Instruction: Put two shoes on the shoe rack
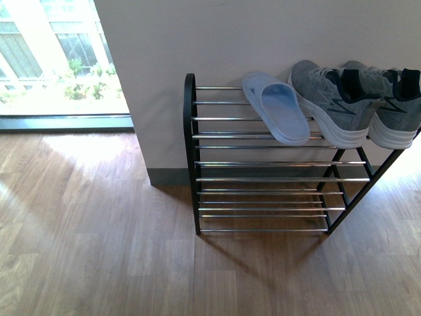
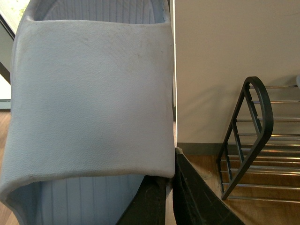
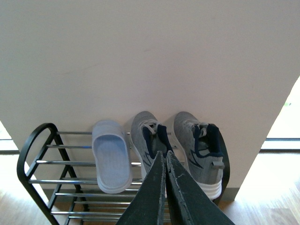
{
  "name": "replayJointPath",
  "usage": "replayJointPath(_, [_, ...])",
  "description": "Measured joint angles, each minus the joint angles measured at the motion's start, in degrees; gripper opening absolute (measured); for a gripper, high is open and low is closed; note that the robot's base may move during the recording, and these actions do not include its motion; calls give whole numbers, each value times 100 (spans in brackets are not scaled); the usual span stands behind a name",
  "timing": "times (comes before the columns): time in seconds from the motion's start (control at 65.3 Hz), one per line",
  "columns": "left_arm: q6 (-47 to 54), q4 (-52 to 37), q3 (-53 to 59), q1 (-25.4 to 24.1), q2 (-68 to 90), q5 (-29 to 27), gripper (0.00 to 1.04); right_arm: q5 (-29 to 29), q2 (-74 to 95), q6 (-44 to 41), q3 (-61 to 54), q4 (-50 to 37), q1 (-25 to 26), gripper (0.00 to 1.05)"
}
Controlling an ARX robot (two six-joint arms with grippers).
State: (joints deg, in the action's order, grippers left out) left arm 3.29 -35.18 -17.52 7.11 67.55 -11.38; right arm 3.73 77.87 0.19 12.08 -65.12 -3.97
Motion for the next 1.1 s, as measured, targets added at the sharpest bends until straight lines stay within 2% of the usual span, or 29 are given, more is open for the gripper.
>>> replayJointPath(0.092, [0,0,0,2,0,0,2,-323,-407,0,-243,184,225,2])
replayJointPath(0.199, [0,0,0,0,0,-2,2,-339,-863,0,-463,426,374,2])
replayJointPath(0.521, [0,0,0,0,0,-4,2,-361,-2124,0,-879,1276,378,2])
replayJointPath(1.103, [0,0,0,0,0,0,2,-361,-4553,0,-1097,3344,378,2])
